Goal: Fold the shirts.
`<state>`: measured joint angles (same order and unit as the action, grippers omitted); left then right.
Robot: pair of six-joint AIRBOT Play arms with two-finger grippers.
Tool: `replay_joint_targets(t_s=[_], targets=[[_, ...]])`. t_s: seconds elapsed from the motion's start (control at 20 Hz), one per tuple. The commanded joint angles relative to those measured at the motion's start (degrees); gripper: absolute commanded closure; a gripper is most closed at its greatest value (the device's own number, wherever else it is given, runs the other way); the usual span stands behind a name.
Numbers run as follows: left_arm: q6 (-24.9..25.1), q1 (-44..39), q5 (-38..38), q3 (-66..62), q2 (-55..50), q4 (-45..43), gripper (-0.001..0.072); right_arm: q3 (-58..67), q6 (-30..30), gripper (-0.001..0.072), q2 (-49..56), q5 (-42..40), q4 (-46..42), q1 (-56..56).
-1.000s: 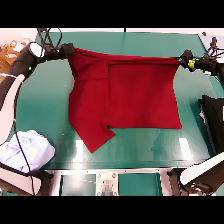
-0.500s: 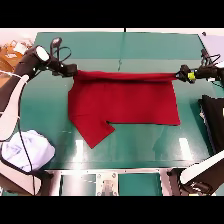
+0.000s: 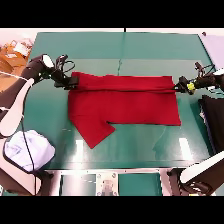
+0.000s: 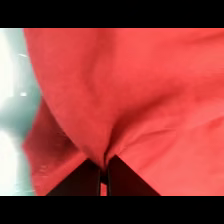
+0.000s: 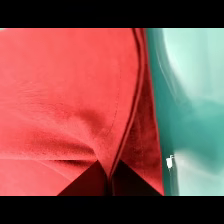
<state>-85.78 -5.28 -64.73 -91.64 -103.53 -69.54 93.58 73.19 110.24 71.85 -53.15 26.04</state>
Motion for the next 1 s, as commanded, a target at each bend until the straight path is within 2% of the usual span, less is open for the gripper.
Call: replay_joint_targets(t_s=[0.0, 0.05, 0.1, 0.15, 0.2, 0.25, 0.3, 0.35, 0.4, 0.45, 0.55, 0.65, 0.75, 0.85, 0.9, 0.95], targets=[[0.5, 0.0, -4.8, 0.2, -0.4, 2.5, 0.0681, -0.1, 1.6, 0.0601, 0.0, 2.1, -1.4, 0.5], [-0.2, 0.0, -6.9, 0.1, -0.3, 2.5, 0.0661, -0.1, 1.6, 0.0365, -0.1, 3.4, -1.4, 0.5], [-0.4, 0.0, -9.6, -0.3, -0.3, 2.4, 0.0357, 0.3, 2.3, 0.0316, -0.2, 5.2, -2.0, 0.7], [-1.7, 0.0, -12.5, -1.4, -0.3, 2.4, 0.0147, 1.2, 4.1, 0.0383, -0.3, 7.4, -3.8, 1.1], [-2.5, 0.3, -15.0, -2.8, -0.2, 2.2, 0.0184, 2.5, 6.3, 0.0434, -0.6, 10.5, -7.1, 2.0], [-2.8, 0.7, -17.9, -4.7, -0.2, 2.2, 0.0185, 3.6, 7.8, 0.0466, -1.1, 13.5, -10.0, 3.0], [-3.3, 1.2, -20.6, -6.3, -0.1, 2.1, 0.0187, 3.9, 8.9, 0.0569, -2.3, 15.7, -11.4, 4.3], [-4.0, 1.6, -22.8, -7.0, 0.5, 1.8, 0.0298, 3.3, 9.7, 0.0679, -3.9, 16.4, -11.5, 5.5], [-3.7, 1.7, -24.5, -6.9, 1.7, 1.0, 0.0617, 1.7, 10.7, 0.0695, -6.4, 16.2, -11.5, 6.6], [-3.8, 1.7, -26.2, -6.6, 2.9, -1.2, 0.0682, -0.8, 10.8, 0.0695, -9.3, 16.0, -11.5, 7.5], [-3.8, 1.5, -27.9, -3.5, 6.9, -4.0, 0.0682, -8.8, 10.8, 0.0695, -16.6, 15.0, -12.9, 8.9], [-3.7, 1.5, -26.3, 4.9, 14.3, -4.6, 0.0683, -20.9, 10.9, 0.0695, -26.0, 11.0, -13.5, 10.6], [-3.8, 1.5, -21.0, 17.6, 24.3, -4.6, 0.0683, -35.0, 13.6, 0.0694, -36.4, 4.5, -13.5, 12.4], [-7.2, 1.5, -13.6, 31.7, 34.6, -4.1, 0.0681, -48.0, 16.8, 0.0693, -44.6, -1.8, -12.2, 12.7], [-8.6, 1.5, -10.7, 37.7, 38.6, -2.4, 0.0679, -53.5, 17.6, 0.0635, -47.1, -3.6, -9.5, 12.7], [-8.8, 1.5, -7.7, 43.3, 42.0, -0.1, 0.0478, -57.6, 17.6, 0.0467, -47.9, -4.8, -6.2, 12.7]])
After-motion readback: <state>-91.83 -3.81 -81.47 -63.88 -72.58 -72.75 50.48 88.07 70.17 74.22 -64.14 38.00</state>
